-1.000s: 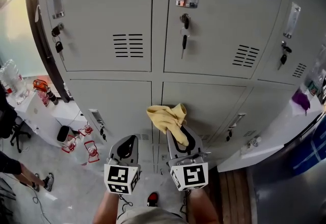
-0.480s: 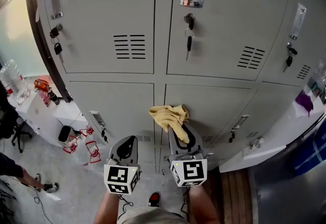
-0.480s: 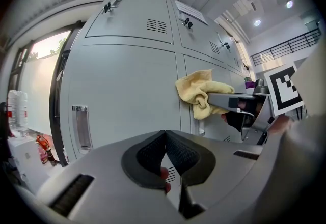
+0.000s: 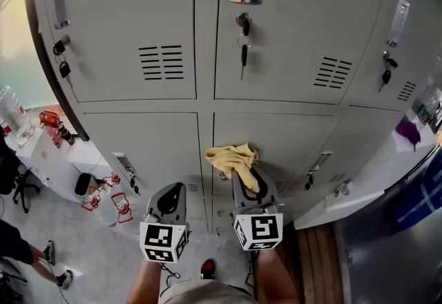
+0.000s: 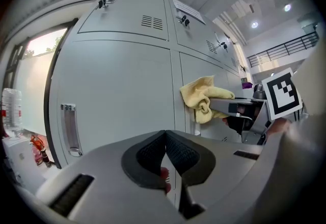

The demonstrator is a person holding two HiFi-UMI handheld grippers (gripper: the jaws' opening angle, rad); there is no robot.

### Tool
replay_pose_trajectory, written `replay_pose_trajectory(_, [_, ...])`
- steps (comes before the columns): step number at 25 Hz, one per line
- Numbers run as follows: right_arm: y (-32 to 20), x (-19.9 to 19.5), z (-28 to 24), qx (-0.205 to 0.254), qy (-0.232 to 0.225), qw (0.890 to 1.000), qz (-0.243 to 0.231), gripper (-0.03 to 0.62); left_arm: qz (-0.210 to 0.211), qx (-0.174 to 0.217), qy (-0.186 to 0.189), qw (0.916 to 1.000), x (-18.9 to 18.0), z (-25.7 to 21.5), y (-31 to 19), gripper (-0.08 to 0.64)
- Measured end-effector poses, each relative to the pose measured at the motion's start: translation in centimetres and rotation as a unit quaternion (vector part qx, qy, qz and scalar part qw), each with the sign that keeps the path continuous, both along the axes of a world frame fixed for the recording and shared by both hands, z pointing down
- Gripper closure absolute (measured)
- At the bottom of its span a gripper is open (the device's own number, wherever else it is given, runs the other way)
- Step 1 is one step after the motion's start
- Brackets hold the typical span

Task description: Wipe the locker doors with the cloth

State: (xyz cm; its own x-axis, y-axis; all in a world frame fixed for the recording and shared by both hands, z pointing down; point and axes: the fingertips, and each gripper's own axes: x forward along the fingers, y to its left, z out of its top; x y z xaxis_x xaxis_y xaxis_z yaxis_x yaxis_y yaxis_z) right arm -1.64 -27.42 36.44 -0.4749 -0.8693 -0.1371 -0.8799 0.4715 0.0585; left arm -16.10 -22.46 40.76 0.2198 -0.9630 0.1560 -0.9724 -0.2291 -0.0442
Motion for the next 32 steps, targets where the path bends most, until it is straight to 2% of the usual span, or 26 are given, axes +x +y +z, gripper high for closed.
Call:
replay_pose_trajectory(16, [-1.2, 6.3, 1.4, -0.013, 0.020, 0.997, 0.073, 0.465, 0.044, -0.002, 0.001, 0.9990, 3.3, 0.2, -1.4, 0.537])
replay_pose_trajectory(32, [-2.3, 13.3, 1.3, -0.014, 0.027, 0.988, 0.152, 0.465, 0.076, 0.003, 0.000, 0.9971, 5.2, 0.3, -2.0, 0.537])
